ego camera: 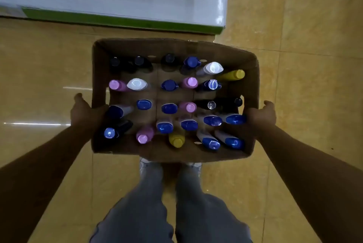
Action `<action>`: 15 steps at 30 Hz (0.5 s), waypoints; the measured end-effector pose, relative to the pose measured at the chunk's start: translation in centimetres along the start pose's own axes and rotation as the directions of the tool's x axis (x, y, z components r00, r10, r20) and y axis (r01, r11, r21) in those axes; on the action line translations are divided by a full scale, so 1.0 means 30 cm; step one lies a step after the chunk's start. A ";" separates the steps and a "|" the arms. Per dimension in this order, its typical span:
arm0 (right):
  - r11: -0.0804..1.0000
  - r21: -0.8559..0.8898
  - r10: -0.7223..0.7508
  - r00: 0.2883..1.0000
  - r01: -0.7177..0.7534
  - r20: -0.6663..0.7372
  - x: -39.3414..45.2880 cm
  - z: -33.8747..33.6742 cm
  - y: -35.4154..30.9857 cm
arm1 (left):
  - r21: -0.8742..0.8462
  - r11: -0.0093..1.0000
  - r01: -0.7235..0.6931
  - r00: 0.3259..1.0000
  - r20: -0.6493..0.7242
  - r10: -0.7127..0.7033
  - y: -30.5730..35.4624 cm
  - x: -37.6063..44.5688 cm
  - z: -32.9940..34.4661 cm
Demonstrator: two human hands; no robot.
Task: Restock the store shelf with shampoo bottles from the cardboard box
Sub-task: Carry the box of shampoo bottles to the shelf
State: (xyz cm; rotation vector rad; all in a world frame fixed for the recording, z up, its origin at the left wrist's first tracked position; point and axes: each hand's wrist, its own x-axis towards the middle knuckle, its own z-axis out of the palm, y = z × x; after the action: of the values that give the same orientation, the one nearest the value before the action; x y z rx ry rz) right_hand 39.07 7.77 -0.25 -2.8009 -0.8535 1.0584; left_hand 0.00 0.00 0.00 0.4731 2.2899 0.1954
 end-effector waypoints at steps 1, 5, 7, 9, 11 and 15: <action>1.000 -0.008 -0.005 1.000 0.005 -0.002 0.015 0.009 -0.003 | -0.008 1.000 -0.003 1.000 0.015 0.003 -0.009 0.022 0.014; 1.000 0.015 -0.025 0.997 0.024 0.066 0.083 0.049 -0.004 | -0.031 0.999 0.008 0.999 0.039 -0.007 -0.028 0.082 0.063; 1.000 -0.013 -0.010 0.995 0.012 0.099 0.105 0.053 -0.008 | -0.030 0.999 0.026 0.999 0.019 -0.026 -0.032 0.099 0.067; 1.000 -0.023 0.004 0.994 -0.001 0.113 0.131 0.047 -0.006 | -0.005 1.000 0.030 0.999 0.044 -0.029 -0.034 0.109 0.062; 1.000 -0.026 0.007 0.991 -0.003 0.132 0.144 0.047 -0.005 | 0.003 1.000 0.023 0.997 0.078 -0.024 -0.035 0.116 0.062; 0.999 0.020 0.032 0.980 -0.037 0.197 0.166 0.061 -0.002 | -0.036 0.999 0.028 0.995 0.099 -0.024 -0.017 0.130 0.073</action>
State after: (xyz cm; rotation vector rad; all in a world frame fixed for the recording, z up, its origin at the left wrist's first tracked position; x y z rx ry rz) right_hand 40.98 10.04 -4.64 -2.7345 -0.8037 1.3600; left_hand -1.02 1.05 -4.26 0.4239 2.1909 0.1972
